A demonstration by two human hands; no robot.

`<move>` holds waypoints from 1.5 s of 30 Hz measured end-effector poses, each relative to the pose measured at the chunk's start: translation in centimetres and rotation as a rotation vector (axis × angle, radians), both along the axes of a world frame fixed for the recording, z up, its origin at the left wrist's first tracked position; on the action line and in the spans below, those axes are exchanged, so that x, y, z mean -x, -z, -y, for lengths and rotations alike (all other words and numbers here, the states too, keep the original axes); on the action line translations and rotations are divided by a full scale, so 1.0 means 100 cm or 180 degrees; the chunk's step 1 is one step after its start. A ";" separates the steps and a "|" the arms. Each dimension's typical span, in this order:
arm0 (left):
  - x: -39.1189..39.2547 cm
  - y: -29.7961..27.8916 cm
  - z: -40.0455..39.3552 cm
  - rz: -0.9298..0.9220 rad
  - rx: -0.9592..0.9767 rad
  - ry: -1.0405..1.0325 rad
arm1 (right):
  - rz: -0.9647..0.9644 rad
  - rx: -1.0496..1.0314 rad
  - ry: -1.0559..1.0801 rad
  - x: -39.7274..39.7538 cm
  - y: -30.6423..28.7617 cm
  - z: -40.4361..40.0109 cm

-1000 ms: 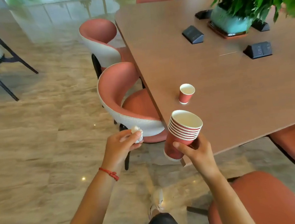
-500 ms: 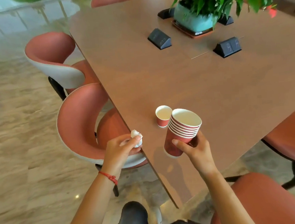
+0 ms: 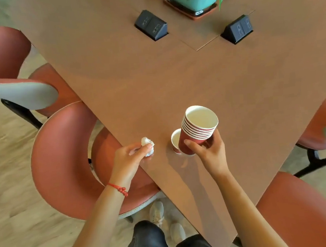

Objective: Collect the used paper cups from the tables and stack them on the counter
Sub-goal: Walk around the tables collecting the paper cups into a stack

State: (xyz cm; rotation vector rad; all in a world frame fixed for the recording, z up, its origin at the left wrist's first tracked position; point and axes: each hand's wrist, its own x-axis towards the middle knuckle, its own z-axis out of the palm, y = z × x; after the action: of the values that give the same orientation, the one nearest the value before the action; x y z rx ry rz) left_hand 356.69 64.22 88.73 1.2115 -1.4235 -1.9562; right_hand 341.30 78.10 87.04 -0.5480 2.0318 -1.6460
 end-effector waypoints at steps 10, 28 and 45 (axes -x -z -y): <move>0.022 0.030 0.036 0.0206 -0.0360 0.0024 | -0.0150 -0.0411 0.0203 0.013 0.050 0.031; 0.031 0.050 0.036 0.0237 -0.0461 0.0269 | 0.0072 -0.1007 0.0112 -0.005 0.096 0.029; 0.056 0.055 0.017 0.0303 -0.0438 0.0931 | 0.0482 -0.0635 0.0824 -0.015 0.087 -0.013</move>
State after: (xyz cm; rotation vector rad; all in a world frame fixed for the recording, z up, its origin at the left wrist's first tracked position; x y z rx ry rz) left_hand 351.14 62.54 83.20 1.2272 -1.6141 -2.2506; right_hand 342.84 79.37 78.38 -0.0904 2.1910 -1.5458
